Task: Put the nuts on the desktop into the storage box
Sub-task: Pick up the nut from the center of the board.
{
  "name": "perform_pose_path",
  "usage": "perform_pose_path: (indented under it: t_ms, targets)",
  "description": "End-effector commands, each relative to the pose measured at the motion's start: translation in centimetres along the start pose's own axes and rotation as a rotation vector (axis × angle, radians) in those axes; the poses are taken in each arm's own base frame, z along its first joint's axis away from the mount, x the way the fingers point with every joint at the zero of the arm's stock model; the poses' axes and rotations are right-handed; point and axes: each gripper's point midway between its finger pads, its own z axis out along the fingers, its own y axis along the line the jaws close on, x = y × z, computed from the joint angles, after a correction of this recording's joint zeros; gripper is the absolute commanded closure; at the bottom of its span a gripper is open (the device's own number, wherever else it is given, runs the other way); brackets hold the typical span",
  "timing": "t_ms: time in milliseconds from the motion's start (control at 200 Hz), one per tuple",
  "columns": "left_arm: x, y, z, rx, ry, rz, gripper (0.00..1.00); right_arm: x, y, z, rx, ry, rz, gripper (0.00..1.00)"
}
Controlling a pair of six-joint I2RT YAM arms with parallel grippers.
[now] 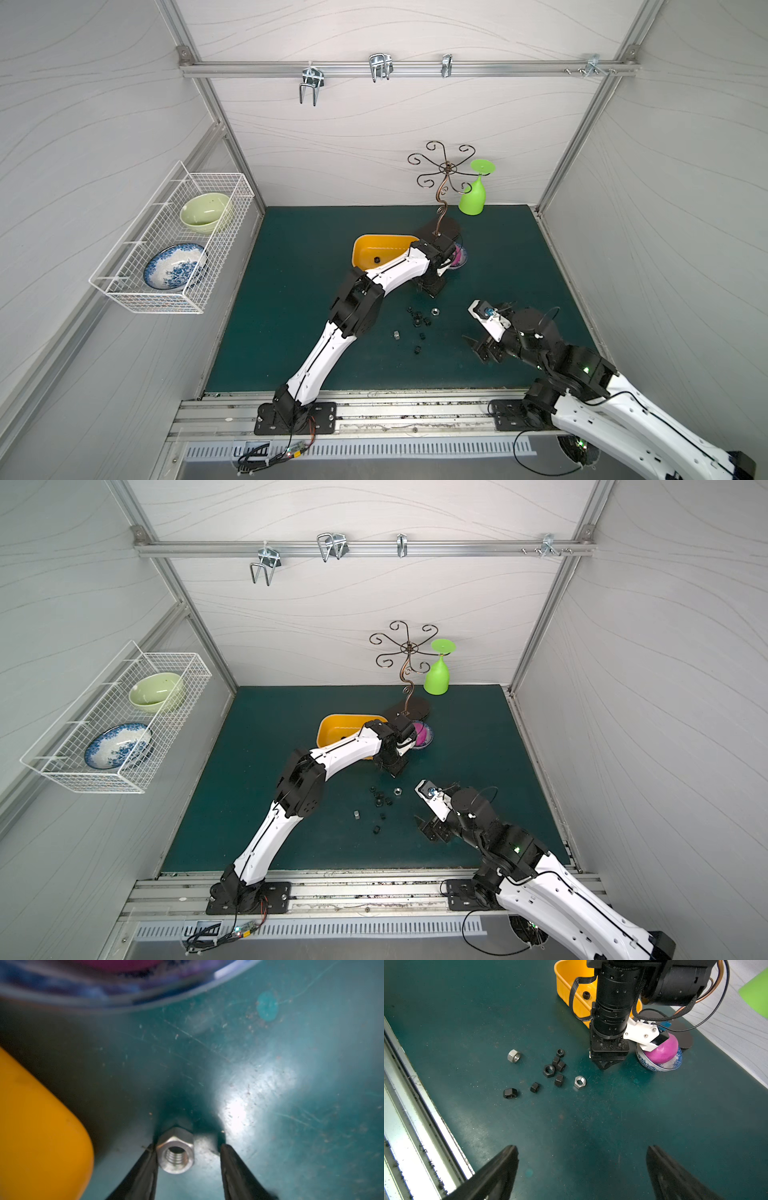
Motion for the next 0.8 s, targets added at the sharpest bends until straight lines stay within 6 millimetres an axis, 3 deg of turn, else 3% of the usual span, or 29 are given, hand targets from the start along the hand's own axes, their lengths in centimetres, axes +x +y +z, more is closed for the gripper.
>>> perform_pose_path:
  t_ms: [0,405,505,790]
  targets:
    - [-1.0,0.2,0.4,-0.019,-0.03,-0.005,0.5,-0.2,0.1,0.0,-0.001,-0.009,0.007,0.01]
    - [-2.3,0.1,0.9,-0.012,-0.072,-0.021,0.57,-0.2,0.3,0.0,-0.015,-0.008,0.004,0.01]
    - [-2.2,0.1,1.0,-0.016,-0.068,-0.015,0.69,-0.1,0.4,0.1,-0.02,-0.002,0.004,0.01]
    - [-2.0,-0.1,-0.8,-0.002,-0.063,-0.009,0.69,-0.2,0.4,0.1,-0.021,-0.005,0.004,0.01]
